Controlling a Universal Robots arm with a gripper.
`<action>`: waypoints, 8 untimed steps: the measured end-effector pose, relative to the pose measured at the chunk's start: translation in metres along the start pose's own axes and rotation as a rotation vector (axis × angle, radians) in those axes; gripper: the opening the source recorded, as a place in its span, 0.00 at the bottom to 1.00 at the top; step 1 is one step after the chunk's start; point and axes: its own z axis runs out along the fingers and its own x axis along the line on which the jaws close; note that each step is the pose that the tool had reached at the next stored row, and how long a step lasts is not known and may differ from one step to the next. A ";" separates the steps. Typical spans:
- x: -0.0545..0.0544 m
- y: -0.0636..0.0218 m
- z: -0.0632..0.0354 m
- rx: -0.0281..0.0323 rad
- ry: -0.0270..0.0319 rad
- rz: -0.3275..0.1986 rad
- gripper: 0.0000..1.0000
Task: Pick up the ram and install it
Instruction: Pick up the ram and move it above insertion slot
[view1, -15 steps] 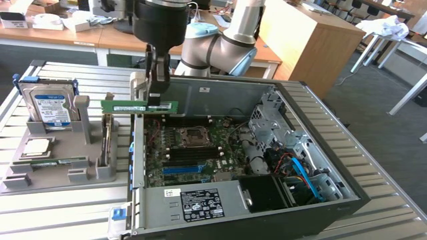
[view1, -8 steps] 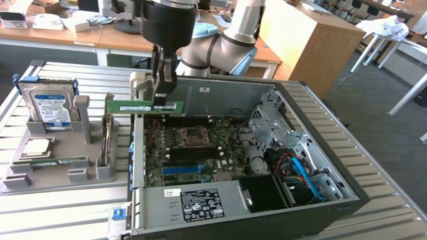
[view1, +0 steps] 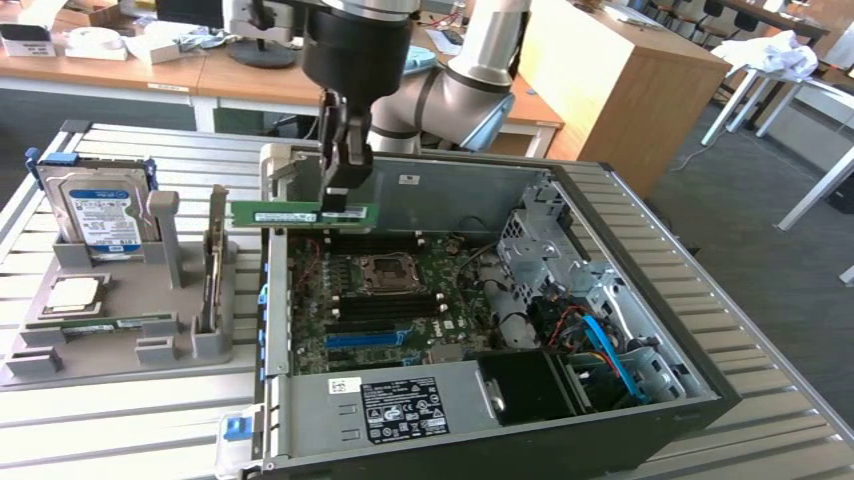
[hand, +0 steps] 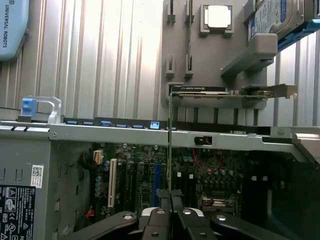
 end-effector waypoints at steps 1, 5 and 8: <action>0.000 -0.0015 -0.0001 -0.0008 -0.0001 0.000 0.12; 0.000 -0.0068 -0.0003 -0.0031 -0.0001 0.000 0.12; 0.000 -0.0107 -0.0004 -0.0049 -0.0002 0.000 0.12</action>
